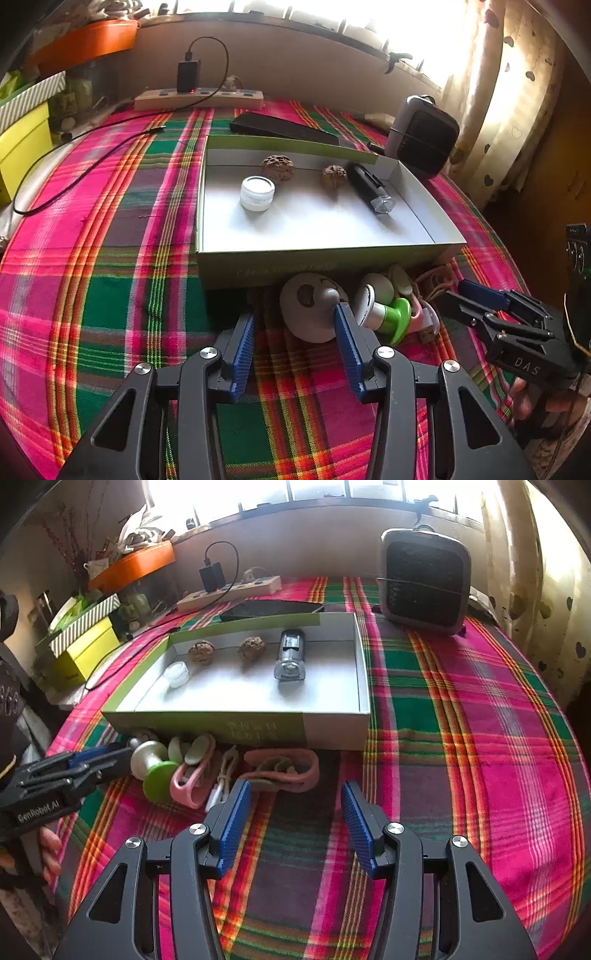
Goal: Organize objects
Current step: 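Move the right gripper to the pink clip while the left approaches the white round object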
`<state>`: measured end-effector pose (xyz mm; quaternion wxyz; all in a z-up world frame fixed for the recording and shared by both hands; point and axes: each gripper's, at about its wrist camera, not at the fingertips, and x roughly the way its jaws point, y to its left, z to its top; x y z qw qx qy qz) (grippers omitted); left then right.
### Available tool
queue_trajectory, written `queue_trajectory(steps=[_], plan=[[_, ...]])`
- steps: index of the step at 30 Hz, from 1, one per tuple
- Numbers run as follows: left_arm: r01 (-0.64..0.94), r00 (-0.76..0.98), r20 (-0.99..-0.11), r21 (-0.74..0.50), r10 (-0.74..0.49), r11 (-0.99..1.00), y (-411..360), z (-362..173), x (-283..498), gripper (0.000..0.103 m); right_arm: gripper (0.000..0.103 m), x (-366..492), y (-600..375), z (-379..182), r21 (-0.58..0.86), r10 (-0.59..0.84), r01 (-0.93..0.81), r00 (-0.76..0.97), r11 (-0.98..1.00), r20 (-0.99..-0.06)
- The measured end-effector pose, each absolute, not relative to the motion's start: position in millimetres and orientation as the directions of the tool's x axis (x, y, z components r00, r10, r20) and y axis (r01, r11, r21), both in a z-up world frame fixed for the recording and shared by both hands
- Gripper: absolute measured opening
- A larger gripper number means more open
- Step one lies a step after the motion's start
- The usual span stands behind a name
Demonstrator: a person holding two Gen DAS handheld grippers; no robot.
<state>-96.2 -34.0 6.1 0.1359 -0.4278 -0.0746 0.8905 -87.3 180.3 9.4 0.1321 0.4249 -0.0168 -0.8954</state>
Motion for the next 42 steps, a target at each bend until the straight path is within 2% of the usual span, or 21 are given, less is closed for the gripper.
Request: queue_trajectory(steps=[13,37,42], plan=[[-0.186,-0.594,-0.742,-0.246,0.309,-0.951,-30.8,5.2,-99.8,0.044,0.052,-98.5,166.2,16.2,0.145,-0.227,0.182,-0.616,-0.973,-0.754],[-0.187,-0.594,-0.742,-0.25,0.312,-0.95,-31.1,5.7,-99.9,0.044,0.052,-77.3,195.5,15.0,-0.005,-0.045,0.078,-0.619,-0.997,-0.784],[-0.191,-0.592,-0.741,-0.253,0.317,-0.948,-30.4,4.8,-98.5,0.044,0.052,-74.8,202.9,18.9,0.026,-0.042,0.035,-0.631,-0.999,-0.775]])
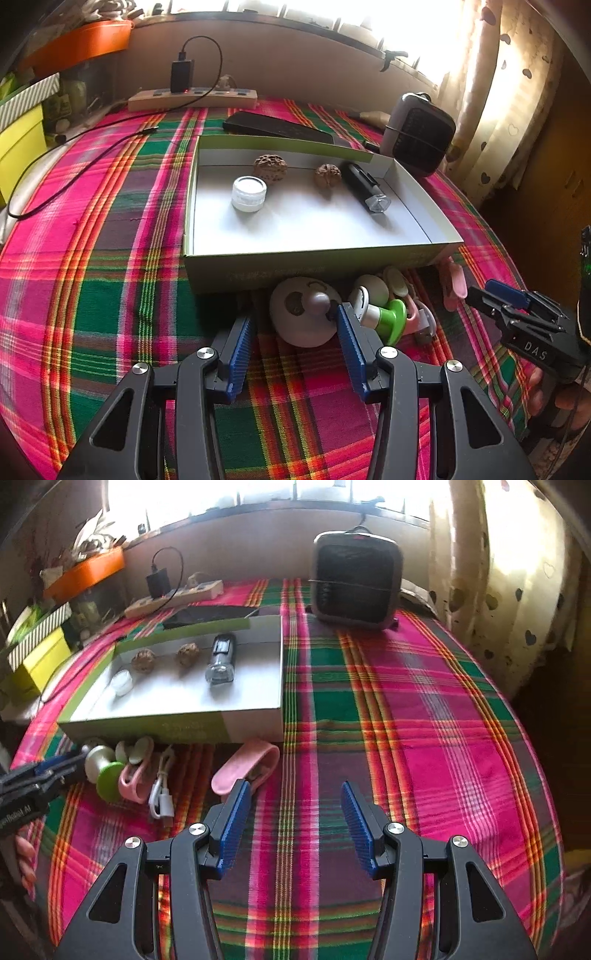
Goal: Organize objects
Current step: 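Move the right gripper to the pink clip while the left approaches the white round object, then close the right gripper on the pink clip while the left grasps the white round object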
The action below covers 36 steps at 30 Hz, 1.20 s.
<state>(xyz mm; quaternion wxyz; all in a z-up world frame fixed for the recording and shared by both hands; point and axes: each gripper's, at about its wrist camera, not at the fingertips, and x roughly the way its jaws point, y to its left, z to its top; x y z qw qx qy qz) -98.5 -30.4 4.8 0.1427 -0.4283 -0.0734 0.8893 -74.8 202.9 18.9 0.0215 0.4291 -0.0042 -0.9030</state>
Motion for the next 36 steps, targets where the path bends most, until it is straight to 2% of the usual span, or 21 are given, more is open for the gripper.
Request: queue_trajectory(steps=[6,13,29,36], plan=[[-0.192,-0.594,-0.737,-0.26,0.322,-0.946,-31.8,6.1,-96.9,0.044,0.052,-72.0,205.7,23.6,0.099,-0.076,0.002,-0.656,-0.995,-0.751],[-0.197,-0.594,-0.736,-0.258,0.324,-0.946,-29.7,7.1,-96.2,0.044,0.052,-80.8,187.7,20.3,0.132,-0.148,0.074,-0.649,-0.988,-0.746],[-0.175,-0.587,-0.747,-0.258,0.311,-0.95,-27.0,4.7,-106.2,0.044,0.052,-97.2,190.3,7.0,0.114,-0.116,0.043,-0.621,-0.993,-0.775],[-0.169,-0.589,-0.744,-0.268,0.315,-0.949,-28.0,4.2,-107.2,0.043,0.04,-96.1,193.4,7.3,0.103,-0.099,0.029,-0.628,-0.994,-0.772]])
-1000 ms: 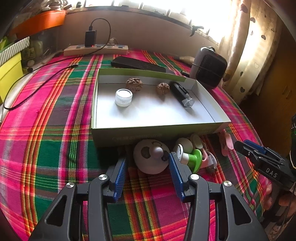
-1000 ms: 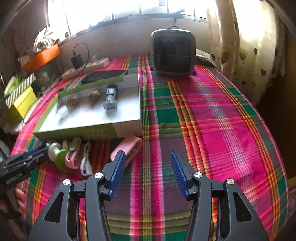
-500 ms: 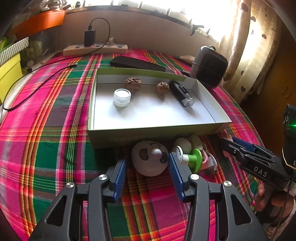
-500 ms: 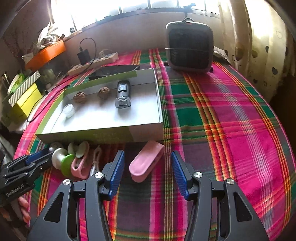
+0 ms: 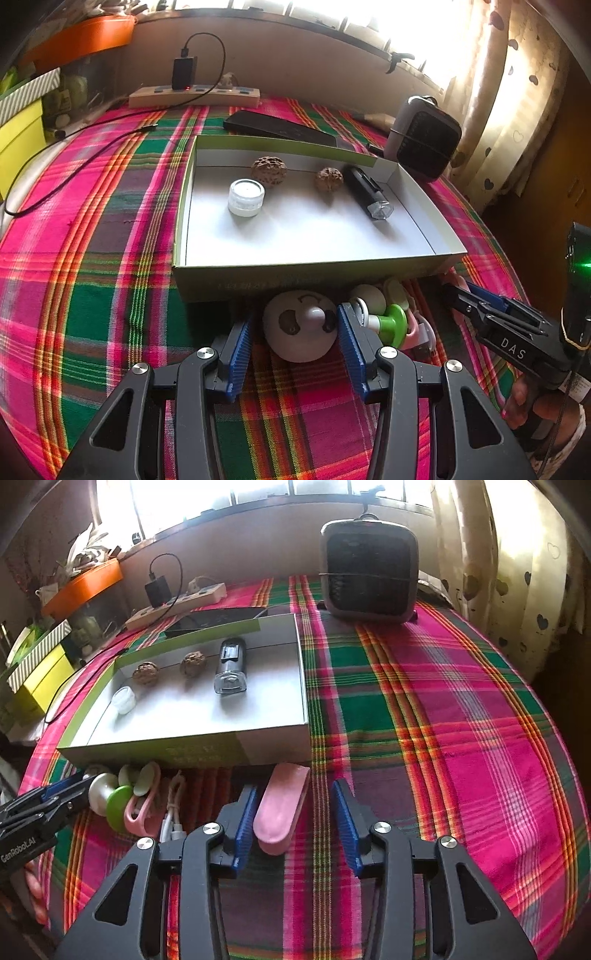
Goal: Organize objects
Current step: 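Close the right gripper on the pink clip while the left grasps the white round object, then lift the pink clip and white round object and carry them toward the tray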
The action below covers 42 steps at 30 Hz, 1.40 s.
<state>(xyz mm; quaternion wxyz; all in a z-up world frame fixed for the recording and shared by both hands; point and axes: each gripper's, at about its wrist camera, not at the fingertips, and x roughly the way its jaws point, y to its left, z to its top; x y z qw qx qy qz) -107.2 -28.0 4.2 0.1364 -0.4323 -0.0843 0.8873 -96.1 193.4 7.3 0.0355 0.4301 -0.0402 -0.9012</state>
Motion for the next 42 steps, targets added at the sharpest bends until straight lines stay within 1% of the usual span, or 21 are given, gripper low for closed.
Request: queue_trajectory(steps=[2,3,5,7,9,13,42], plan=[[-0.167,-0.592,-0.744,-0.263,0.31,-0.95,-27.4,4.4,-106.9,0.042,0.036,-95.6,194.3,7.4,0.099,-0.093,0.025,-0.628,-0.995,-0.772],[-0.165,-0.593,-0.743,-0.264,0.31,-0.95,-27.9,4.6,-106.7,0.038,0.034,-95.8,194.4,7.5,0.099,-0.092,0.024,-0.629,-0.995,-0.772],[-0.161,-0.598,-0.739,-0.268,0.31,-0.95,-28.6,5.3,-106.1,0.035,0.031,-95.4,195.8,7.7,0.102,-0.091,0.019,-0.63,-0.995,-0.772],[-0.159,-0.602,-0.735,-0.27,0.31,-0.95,-29.8,6.1,-105.7,0.033,0.025,-94.8,196.2,7.7,0.1,-0.089,0.018,-0.63,-0.995,-0.772],[-0.156,-0.606,-0.732,-0.273,0.31,-0.949,-31.0,6.9,-105.4,0.03,0.023,-94.5,196.5,7.7,0.1,-0.089,0.018,-0.629,-0.995,-0.772],[-0.151,-0.611,-0.73,-0.273,0.306,-0.95,-32.7,6.7,-104.4,0.03,0.019,-94.1,196.5,7.6,0.1,-0.089,0.018,-0.629,-0.995,-0.772],[-0.148,-0.649,-0.72,-0.197,0.246,-0.969,-28.8,15.3,-93.4,0.03,0.019,-85.9,194.2,11.7,0.108,-0.124,0.065,-0.641,-0.992,-0.757]])
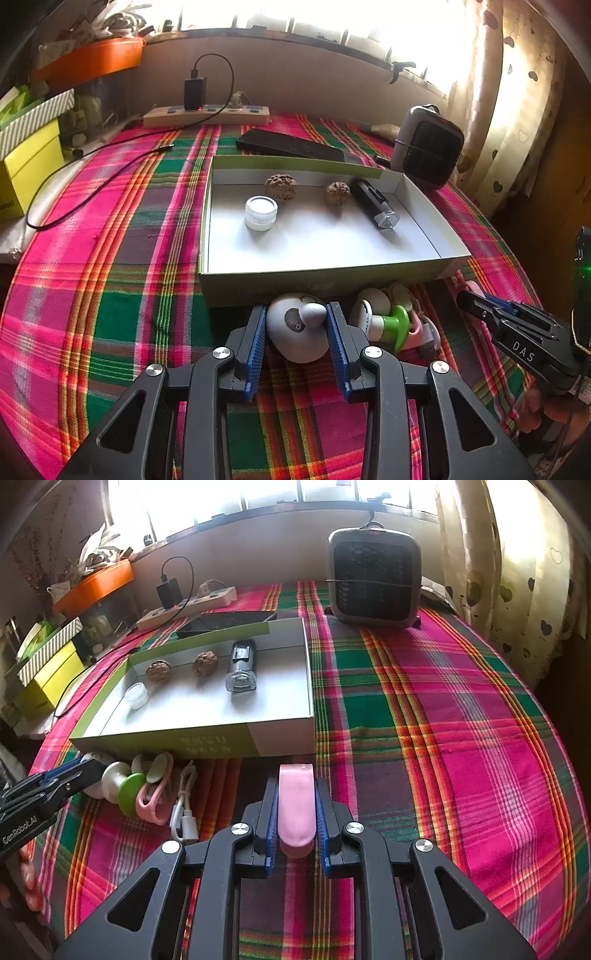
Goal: Organize objects
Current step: 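Lift the pink clip and white round object and carry them toward the tray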
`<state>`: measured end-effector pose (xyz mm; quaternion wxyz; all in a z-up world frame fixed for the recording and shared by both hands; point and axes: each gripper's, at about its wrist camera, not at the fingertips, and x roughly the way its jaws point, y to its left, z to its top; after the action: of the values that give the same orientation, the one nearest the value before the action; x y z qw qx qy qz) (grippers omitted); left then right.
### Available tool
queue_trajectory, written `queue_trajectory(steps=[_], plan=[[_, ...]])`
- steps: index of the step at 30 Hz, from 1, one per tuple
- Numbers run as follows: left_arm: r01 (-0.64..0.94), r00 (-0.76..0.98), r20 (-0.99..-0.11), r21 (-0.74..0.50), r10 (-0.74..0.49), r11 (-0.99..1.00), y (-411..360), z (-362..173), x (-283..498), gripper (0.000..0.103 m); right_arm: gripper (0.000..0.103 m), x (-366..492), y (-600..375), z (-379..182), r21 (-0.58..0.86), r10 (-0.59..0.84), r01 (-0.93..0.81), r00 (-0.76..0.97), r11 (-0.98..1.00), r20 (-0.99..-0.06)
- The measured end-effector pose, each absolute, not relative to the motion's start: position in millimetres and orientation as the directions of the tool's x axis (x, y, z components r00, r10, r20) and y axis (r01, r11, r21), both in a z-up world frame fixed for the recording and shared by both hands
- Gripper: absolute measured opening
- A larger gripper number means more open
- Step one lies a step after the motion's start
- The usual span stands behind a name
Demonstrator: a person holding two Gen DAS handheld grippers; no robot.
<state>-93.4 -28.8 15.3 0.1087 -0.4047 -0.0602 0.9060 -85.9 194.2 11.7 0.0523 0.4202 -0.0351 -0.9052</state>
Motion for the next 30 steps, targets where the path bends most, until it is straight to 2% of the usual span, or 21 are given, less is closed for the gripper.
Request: queue_trajectory(steps=[30], plan=[[-0.167,-0.698,-0.67,-0.191,0.253,-0.967,-27.0,36.8,-75.2,0.03,0.019,-68.7,178.8,36.1,0.121,-0.192,0.151,-0.684,-0.981,-0.704]])
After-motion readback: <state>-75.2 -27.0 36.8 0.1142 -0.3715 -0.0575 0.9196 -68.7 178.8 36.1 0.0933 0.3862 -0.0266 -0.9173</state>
